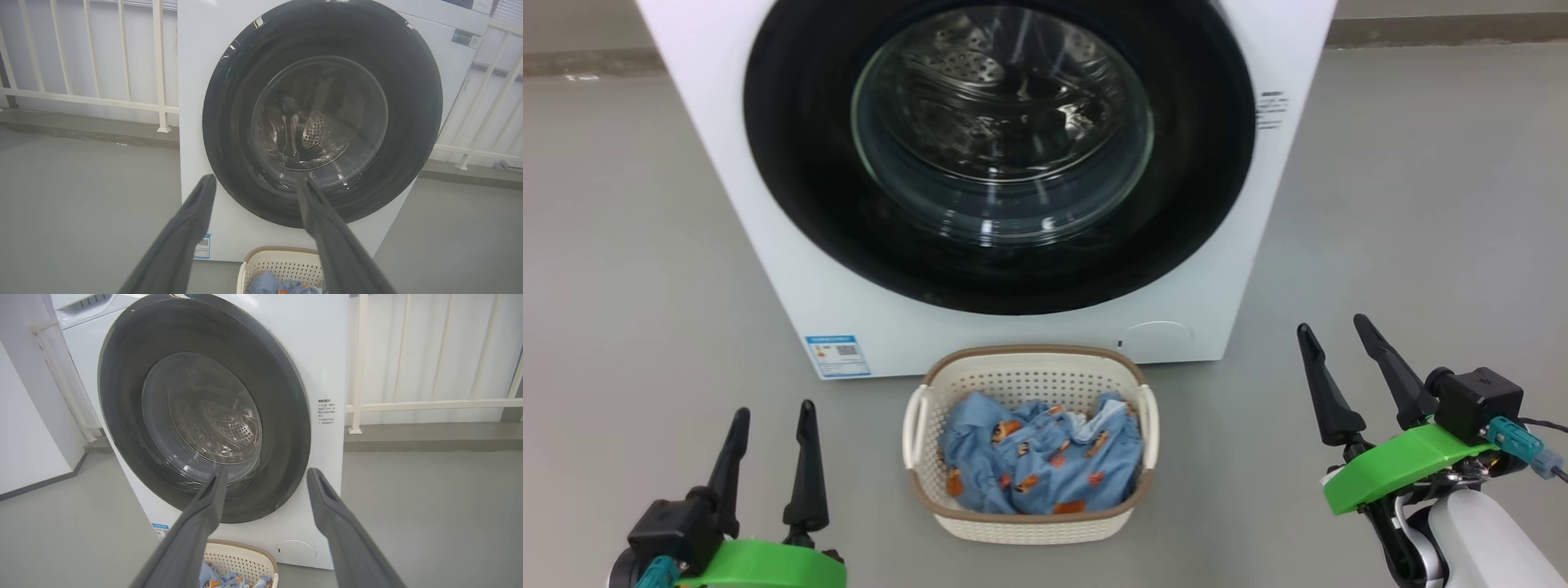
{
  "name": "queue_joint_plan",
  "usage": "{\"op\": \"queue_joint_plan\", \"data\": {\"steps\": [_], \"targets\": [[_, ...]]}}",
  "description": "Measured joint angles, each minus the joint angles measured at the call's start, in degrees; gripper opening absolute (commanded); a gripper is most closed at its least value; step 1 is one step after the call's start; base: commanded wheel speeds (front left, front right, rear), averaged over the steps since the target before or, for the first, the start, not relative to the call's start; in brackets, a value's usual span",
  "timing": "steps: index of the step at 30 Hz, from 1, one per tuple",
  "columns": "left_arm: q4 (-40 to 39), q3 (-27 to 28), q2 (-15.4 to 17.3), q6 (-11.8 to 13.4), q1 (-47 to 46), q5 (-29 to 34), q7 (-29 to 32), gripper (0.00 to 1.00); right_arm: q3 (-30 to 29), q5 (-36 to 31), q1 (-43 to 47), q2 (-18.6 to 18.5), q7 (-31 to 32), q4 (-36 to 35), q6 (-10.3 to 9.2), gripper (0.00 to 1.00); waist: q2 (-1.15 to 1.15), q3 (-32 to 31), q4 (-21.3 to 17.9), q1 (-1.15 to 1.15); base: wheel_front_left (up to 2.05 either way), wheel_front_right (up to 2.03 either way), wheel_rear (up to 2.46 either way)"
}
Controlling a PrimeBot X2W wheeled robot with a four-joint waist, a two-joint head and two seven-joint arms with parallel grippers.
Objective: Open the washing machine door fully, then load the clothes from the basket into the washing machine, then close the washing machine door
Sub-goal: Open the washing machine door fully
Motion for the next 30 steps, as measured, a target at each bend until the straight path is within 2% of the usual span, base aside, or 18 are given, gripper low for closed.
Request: {"op": "queue_joint_plan", "data": {"steps": [15, 30], "targets": [[-0.31, -0.09, -0.08, -0.01, -0.01, -0.54, -0.13, 1.0, -0.05, 0.01, -0.01, 0.01, 0.0, 0.36, 0.0, 1.0, 0.0, -0.03, -0.19, 0.0, 1.07, 1.07, -2.15], [-0.19, -0.25, -0.08, 0.0, -0.01, -0.55, -0.13, 1.0, -0.04, 0.52, -0.01, -0.07, 0.0, 0.52, 0.0, 1.0, 0.0, -0.04, -0.18, 0.0, 0.16, 0.16, -0.33]]}}
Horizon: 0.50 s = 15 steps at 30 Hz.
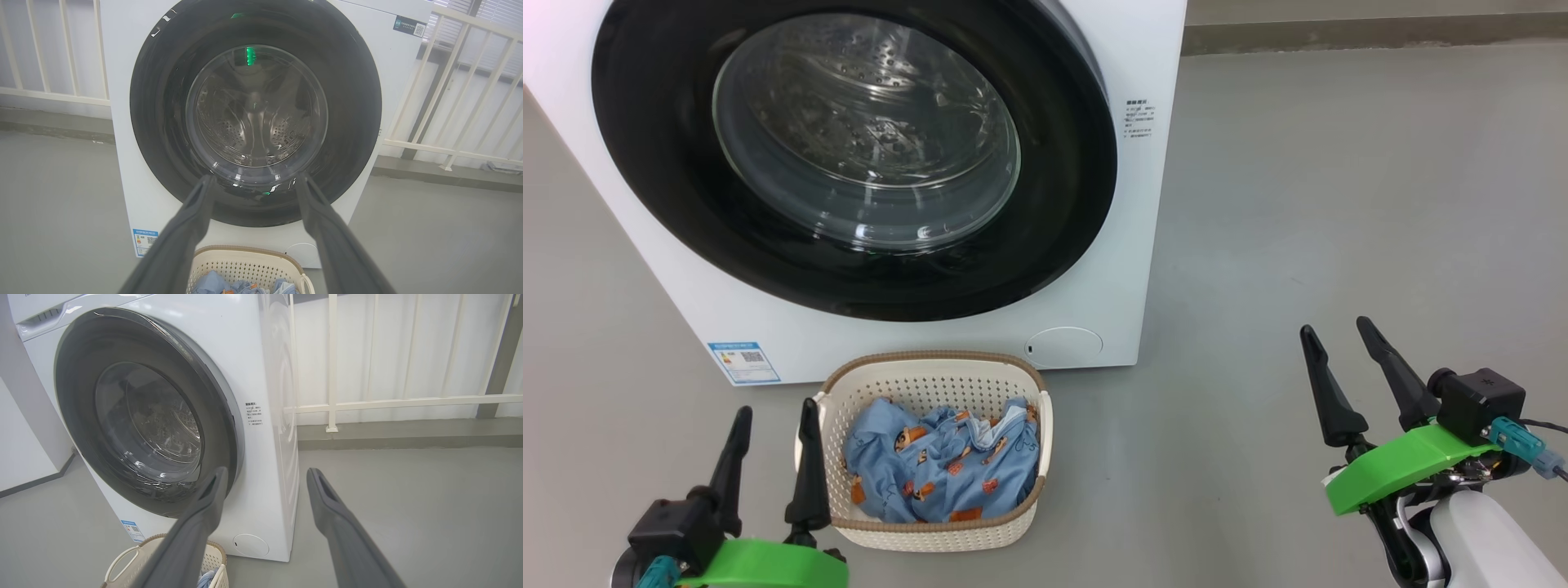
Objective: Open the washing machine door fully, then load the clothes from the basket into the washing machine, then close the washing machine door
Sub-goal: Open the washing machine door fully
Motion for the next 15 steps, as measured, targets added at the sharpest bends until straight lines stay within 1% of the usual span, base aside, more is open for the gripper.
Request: {"op": "queue_joint_plan", "data": {"steps": [15], "targets": [[0.34, -0.55, 0.0, 0.25, 0.0, 0.0, 0.0, 1.0, 0.04, 0.01, 0.0, 0.0, 0.0, 0.04, 0.0, 1.0, 0.0, -0.31, 0.15, 0.0, 0.0, 0.0, 0.0]]}}
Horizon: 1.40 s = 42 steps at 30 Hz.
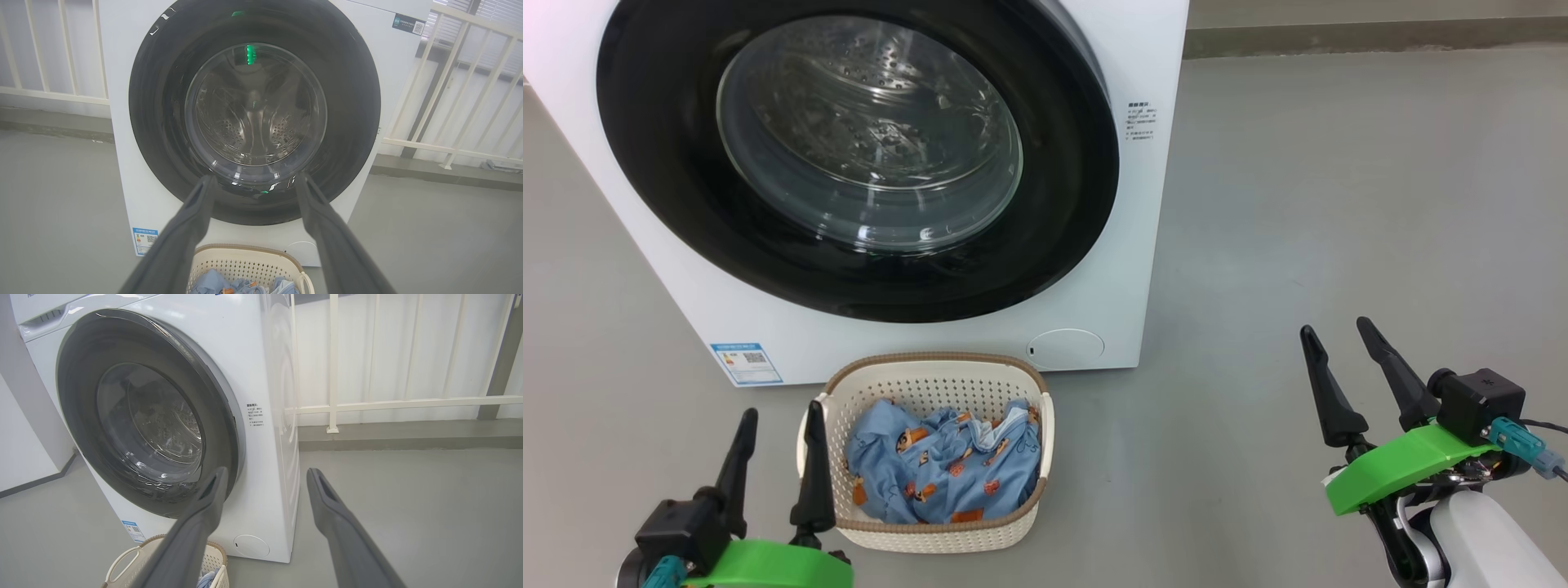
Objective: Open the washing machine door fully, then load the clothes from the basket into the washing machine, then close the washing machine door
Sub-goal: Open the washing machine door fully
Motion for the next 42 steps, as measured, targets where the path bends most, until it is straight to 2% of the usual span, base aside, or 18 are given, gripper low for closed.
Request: {"op": "queue_joint_plan", "data": {"steps": [11, 20, 21, 22, 23, 25, 31, 37, 42], "targets": [[-0.2, -0.08, 0.03, 0.19, 0.0, -0.33, 0.0, 1.0, 0.09, 0.51, -0.19, -0.47, 0.0, 0.69, 0.0, 1.0, 0.0, 0.62, 0.44, 0.0, 0.0, 0.0, 0.0], [-2.72, 0.33, 0.0, 0.16, -0.1, -0.32, -0.01, 1.0, 0.22, 2.63, -4.32, -1.75, 0.0, 0.93, 0.0, 1.0, 0.0, 3.45, 1.04, 0.0, 0.0, 0.0, 0.0], [-3.11, 0.33, -0.01, 0.15, -0.16, -0.32, -0.01, 1.0, 0.12, 2.94, -4.93, -2.07, 0.0, 0.92, 0.0, 0.91, 0.0, 3.91, 1.18, 0.0, 0.0, 0.0, 0.0], [-3.42, 0.35, -0.01, 0.14, -0.34, -0.31, -0.01, 1.0, 0.03, 3.47, -5.69, -2.47, 0.0, 0.93, 0.0, 0.71, 0.0, 4.41, 1.32, 0.0, 0.0, 0.0, 0.0], [-3.69, 0.4, -0.02, 0.13, -0.66, -0.26, -0.01, 1.0, -0.2, 4.07, -6.45, -2.83, 0.0, 0.93, 0.0, 0.44, 0.0, 4.91, 1.47, 0.0, 0.0, 0.0, 0.0], [-4.34, 0.51, -0.08, 0.08, -1.52, -0.14, -0.01, 1.0, -1.14, 5.08, -8.26, -3.22, 0.0, 0.96, 0.0, 0.0, 0.0, 5.97, 1.79, 0.0, 0.0, 0.0, 0.0], [-5.28, 0.83, -0.47, -0.1, -2.85, 0.37, -0.01, 1.0, -2.41, 13.81, -15.1, -5.01, -0.15, 2.03, 0.0, 0.0, 0.0, 9.15, 2.94, 0.0, 0.0, 0.0, 0.0], [-6.17, 0.99, -1.3, -0.42, -4.69, 0.7, -0.01, 1.0, -1.71, 23.41, -22.29, -9.06, 2.64, 3.77, 0.0, 0.0, 0.0, 11.6, 4.81, 0.0, 0.0, 0.0, 0.0], [-7.01, 1.27, -1.71, -0.45, -4.95, 0.9, -0.01, 1.0, -1.37, 36.06, -28.31, -10.29, 7.71, 3.78, 0.0, 0.0, 0.0, 13.6, 6.31, 0.0, 0.0, 0.0, 0.0]]}}
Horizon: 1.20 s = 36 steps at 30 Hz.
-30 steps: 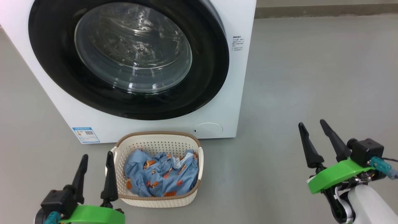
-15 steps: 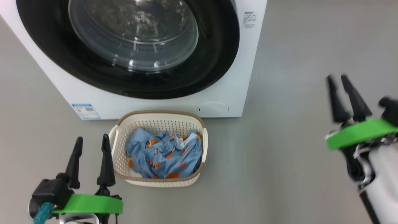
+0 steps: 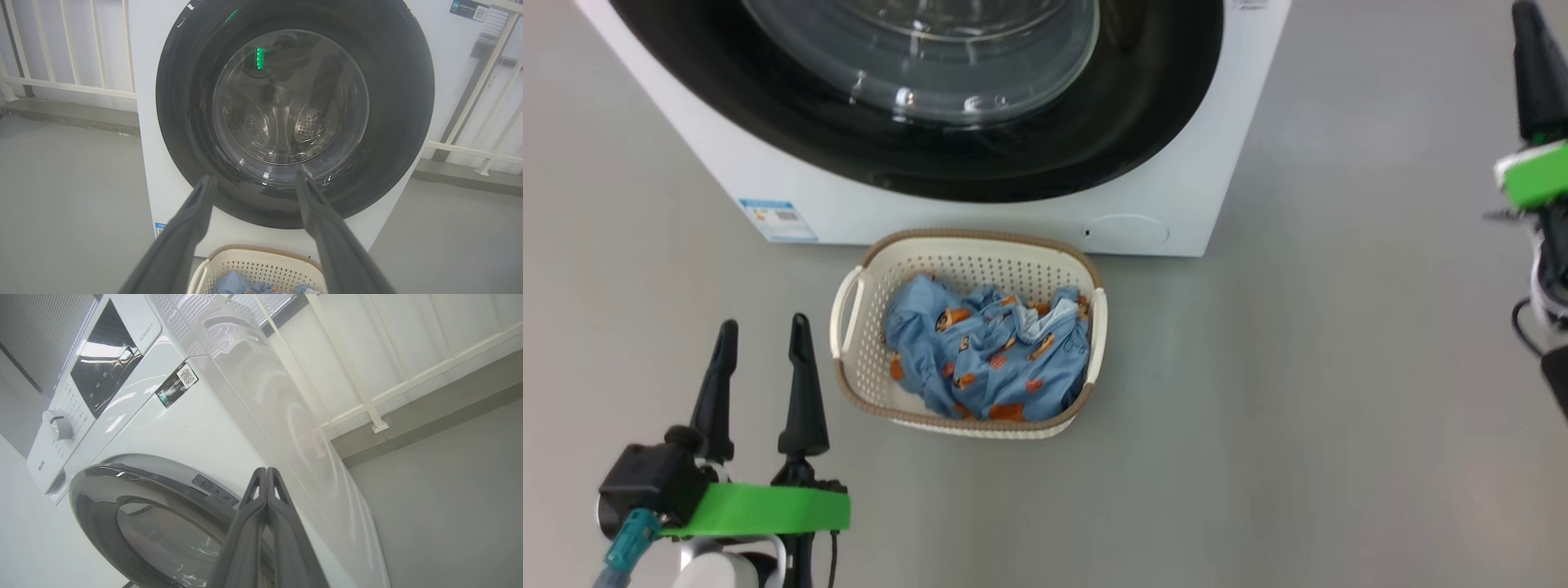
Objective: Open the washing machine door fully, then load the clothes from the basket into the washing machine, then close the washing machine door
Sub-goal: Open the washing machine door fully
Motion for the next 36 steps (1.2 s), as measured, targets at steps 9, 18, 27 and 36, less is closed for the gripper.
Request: {"op": "queue_joint_plan", "data": {"steps": [9, 18, 27, 36], "targets": [[-1.25, -0.49, -0.33, -0.24, -2.46, 0.38, -0.01, 1.0, 0.12, 15.71, -11.01, -3.59, 11.56, 4.37, 0.0, 0.0, 0.0, 4.46, 2.73, 0.0, 0.0, 0.0, 0.0], [-2.3, -1.83, -0.51, 0.18, -3.71, -0.74, -0.01, 1.0, 0.0, 27.39, -18.98, -3.55, 26.68, 9.79, 0.0, 0.0, 0.0, 8.46, 6.01, 0.0, 0.0, 0.0, 0.0], [-4.0, -4.11, -0.62, 1.7, -5.58, -2.92, -0.01, 1.0, 0.58, 30.03, -26.95, -3.34, 34.87, 17.51, 0.0, 0.0, 0.0, 12.24, 8.72, 0.0, 0.0, 0.0, 0.0], [-4.38, -5.31, -0.63, 2.45, -5.6, -3.94, -0.01, 1.0, 1.66, 31.51, -31.79, -2.85, 38.88, 20.56, 0.0, 0.0, 0.0, 14.56, 11.1, 0.0, 0.0, 0.0, 0.0]]}}
